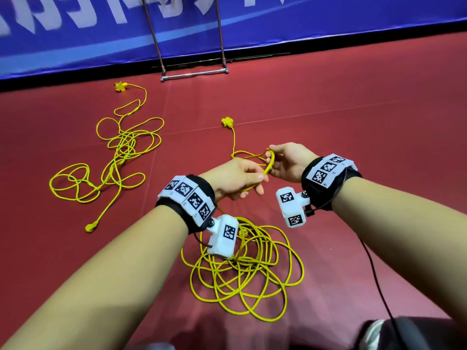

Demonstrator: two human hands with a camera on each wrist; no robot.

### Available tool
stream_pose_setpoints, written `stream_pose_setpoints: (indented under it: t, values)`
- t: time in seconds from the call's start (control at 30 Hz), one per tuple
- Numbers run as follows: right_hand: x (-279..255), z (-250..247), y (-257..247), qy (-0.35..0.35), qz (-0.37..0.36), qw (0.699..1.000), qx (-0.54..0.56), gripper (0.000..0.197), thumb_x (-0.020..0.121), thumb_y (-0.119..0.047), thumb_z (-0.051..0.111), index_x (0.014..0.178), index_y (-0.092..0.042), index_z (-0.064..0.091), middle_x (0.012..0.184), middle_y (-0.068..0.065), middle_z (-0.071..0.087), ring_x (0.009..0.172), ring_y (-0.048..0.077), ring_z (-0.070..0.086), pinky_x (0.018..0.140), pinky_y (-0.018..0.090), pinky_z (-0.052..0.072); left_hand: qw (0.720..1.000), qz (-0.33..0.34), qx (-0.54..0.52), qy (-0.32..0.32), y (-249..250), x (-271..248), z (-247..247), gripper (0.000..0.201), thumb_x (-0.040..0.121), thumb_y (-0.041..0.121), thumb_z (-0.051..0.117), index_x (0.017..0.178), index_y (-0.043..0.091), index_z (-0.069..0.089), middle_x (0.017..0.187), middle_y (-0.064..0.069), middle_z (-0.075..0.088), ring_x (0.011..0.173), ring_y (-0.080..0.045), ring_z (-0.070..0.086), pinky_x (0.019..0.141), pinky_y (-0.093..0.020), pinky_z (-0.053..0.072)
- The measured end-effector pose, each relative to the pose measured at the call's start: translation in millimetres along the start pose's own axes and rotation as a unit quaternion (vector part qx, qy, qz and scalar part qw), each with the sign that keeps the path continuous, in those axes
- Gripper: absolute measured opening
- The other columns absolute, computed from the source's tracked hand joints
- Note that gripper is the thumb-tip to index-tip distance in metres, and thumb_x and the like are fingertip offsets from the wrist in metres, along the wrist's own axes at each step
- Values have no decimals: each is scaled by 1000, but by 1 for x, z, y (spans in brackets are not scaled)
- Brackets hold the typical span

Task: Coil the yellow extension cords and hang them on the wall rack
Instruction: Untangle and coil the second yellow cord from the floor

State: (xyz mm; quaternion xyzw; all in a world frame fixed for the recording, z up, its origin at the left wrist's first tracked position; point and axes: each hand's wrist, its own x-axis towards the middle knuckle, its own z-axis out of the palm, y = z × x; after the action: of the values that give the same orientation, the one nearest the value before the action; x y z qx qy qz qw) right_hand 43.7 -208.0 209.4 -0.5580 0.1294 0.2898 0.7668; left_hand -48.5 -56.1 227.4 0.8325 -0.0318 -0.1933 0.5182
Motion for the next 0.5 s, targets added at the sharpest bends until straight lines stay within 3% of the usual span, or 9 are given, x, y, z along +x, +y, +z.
stream_pose_setpoints:
  t: [0.13,0.23,0.33,0.37,0.43,0.47,0.5]
  values:
    - [0,-4,2,-13,-8,1000,-13,18,101,-15,45,86,-13,55,59,-2,62,48,10,57,50,23,50,994,-109,12,-11,-18,-3,-6,33,104,37,42,94,12,61,76,-6,66,47,-13,52,42,-19,34]
    - [-3,-3,3,-48,-34,998,-36,20,101,-8,41,99,-16,60,68,-2,65,59,11,63,58,25,51,981,-190,25,-18,-31,-5,-10,39,102,46,42,95,12,59,76,-5,67,55,-16,57,51,-22,38]
    - [-6,1,5,-86,-56,989,-104,32,101,-2,39,109,-22,62,77,-1,64,69,13,64,63,26,48,979,-205,-1,0,-31,-6,-11,34,104,36,42,91,7,56,79,-10,62,61,-21,56,51,-23,47]
    - [-6,2,6,-97,-58,985,-134,34,101,-2,40,110,-24,63,78,-2,63,69,13,64,65,27,47,978,-207,-24,22,-28,-7,-11,33,106,32,39,92,7,55,80,-10,60,62,-21,54,43,-19,47]
    - [-7,4,10,-123,-56,974,-184,35,101,-2,41,109,-27,65,77,-2,62,68,12,63,69,28,45,971,-206,-84,88,-22,-8,-13,30,107,30,35,101,7,53,84,-10,58,66,-21,53,27,-15,36]
    - [-8,4,12,-139,-56,967,-204,35,101,-2,41,109,-27,66,77,-1,62,67,12,62,71,29,44,966,-192,-122,119,-22,-6,-15,31,107,32,35,105,8,53,88,-10,60,69,-22,56,29,-16,38]
    - [-8,3,14,-154,-57,961,-224,36,100,-1,42,109,-26,66,76,-1,61,67,13,61,71,29,44,961,-177,-161,141,-22,-2,-19,33,106,36,34,107,10,54,92,-10,63,73,-23,60,41,-19,46]
